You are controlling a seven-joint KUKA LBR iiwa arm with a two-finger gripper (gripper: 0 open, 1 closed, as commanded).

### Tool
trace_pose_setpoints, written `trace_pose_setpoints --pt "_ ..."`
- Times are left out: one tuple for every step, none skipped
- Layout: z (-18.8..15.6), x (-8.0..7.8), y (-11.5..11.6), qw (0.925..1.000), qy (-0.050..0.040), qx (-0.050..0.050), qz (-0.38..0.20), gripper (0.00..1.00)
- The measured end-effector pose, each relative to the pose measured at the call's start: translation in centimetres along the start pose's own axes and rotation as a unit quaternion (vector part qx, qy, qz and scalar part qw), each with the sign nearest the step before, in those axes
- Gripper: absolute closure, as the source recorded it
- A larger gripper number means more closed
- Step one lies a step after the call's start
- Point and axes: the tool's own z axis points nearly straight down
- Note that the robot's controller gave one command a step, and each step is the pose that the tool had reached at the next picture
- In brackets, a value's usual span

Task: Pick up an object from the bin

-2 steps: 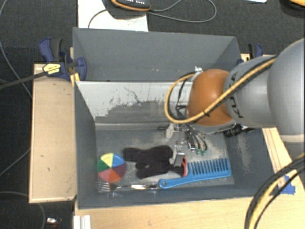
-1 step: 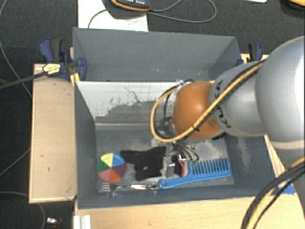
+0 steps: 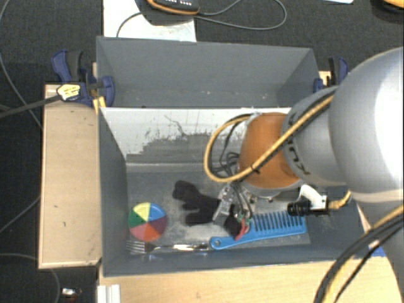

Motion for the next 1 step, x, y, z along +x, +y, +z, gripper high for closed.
trace_pose_setpoints --pt "0.00 0.00 0.01 1.0000 0.0000 0.000 -0.002 1.00"
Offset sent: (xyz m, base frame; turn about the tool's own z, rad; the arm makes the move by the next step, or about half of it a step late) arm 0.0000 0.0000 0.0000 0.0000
